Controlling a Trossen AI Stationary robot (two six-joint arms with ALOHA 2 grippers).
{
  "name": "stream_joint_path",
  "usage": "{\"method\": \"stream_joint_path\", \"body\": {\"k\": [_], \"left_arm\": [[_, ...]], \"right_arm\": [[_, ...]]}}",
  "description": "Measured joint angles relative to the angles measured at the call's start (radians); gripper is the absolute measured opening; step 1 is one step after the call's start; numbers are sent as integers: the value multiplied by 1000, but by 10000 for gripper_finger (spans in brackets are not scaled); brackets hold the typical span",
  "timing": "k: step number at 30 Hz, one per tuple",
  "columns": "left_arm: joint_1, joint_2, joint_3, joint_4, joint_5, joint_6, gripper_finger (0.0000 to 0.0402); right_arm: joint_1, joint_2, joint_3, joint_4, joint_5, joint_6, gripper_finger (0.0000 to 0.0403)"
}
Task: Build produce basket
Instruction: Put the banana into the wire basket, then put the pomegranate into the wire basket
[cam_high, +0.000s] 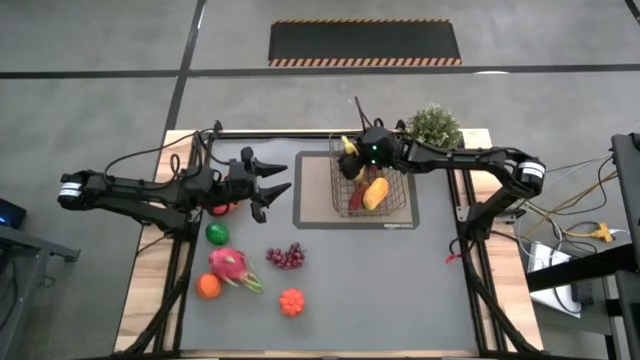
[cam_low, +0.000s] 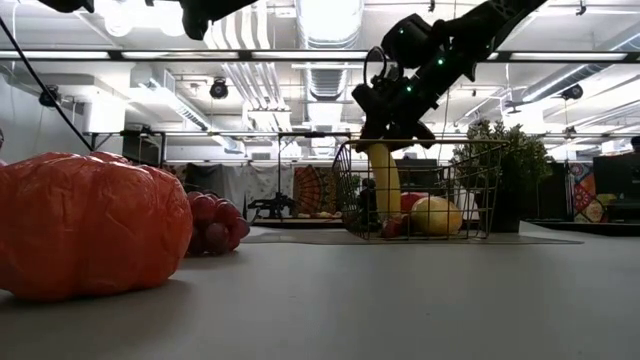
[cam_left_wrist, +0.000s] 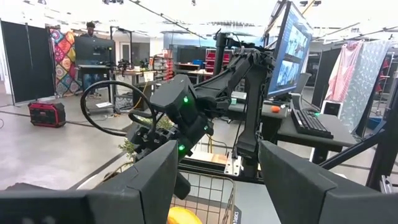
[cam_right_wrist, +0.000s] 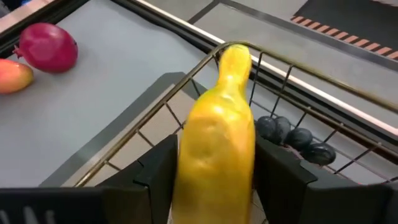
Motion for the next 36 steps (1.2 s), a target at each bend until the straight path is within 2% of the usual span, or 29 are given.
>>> {"method": "stream_joint_path", "body": {"k": [9, 16, 21, 29, 36], "left_arm": [[0, 0, 0, 0, 0, 0, 209], [0, 0, 0, 0, 0, -2, 209], [0, 0, -6, -1, 0, -8, 209], [0, 14, -13, -13, 0, -17, 209], [0, 38, -13, -102, -6, -80, 209]], "right_arm": [[0, -1, 13, -2, 1, -6, 226], [-1, -1, 35, -11, 2, -18, 245], [-1, -13, 66, -53, 1, -32, 245], [7, -53, 150, -231, 1, -63, 246], [43, -118, 172, -352, 0, -82, 236]]}}
